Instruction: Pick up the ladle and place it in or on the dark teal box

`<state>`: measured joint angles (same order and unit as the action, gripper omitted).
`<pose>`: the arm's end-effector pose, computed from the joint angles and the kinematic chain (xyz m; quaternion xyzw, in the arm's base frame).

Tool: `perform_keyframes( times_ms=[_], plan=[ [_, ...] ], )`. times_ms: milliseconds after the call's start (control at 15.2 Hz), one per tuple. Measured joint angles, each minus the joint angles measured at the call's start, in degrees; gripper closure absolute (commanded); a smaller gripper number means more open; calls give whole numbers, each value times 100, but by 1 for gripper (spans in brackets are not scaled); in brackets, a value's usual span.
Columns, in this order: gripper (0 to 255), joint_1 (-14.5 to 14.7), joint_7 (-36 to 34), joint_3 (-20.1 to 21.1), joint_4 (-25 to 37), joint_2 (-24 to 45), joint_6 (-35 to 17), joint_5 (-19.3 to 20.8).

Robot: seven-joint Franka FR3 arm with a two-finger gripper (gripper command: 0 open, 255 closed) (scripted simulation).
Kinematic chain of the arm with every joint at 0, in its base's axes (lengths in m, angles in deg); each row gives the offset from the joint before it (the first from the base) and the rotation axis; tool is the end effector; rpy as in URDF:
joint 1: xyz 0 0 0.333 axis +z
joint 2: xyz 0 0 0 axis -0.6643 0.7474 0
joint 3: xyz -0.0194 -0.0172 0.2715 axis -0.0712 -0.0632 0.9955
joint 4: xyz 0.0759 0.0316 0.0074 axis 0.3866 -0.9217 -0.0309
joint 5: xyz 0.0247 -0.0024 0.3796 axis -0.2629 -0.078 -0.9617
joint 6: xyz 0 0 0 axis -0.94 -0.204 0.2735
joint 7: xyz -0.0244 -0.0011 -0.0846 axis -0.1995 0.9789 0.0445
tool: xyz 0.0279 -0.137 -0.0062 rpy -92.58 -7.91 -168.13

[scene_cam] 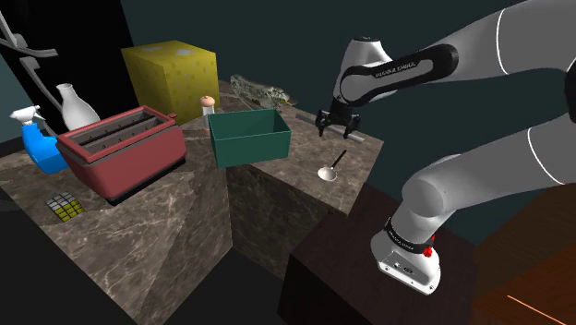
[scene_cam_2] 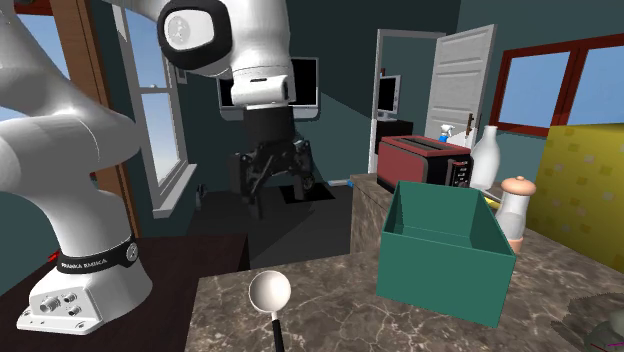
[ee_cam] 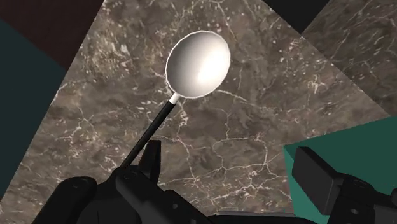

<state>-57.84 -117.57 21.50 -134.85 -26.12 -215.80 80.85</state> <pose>0.3700 -0.0938 0.3365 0.9100 -0.4114 0.0498 0.0127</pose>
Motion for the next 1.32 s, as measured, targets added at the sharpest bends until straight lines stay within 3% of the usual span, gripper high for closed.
perform_keyframes(
  times_ms=[858,1320],
  plan=[
    [0,-1317,-2076,-79,-618,2272,-3139,343],
    [0,-1502,-2513,-92,-473,3237,-3979,760]
  ],
)
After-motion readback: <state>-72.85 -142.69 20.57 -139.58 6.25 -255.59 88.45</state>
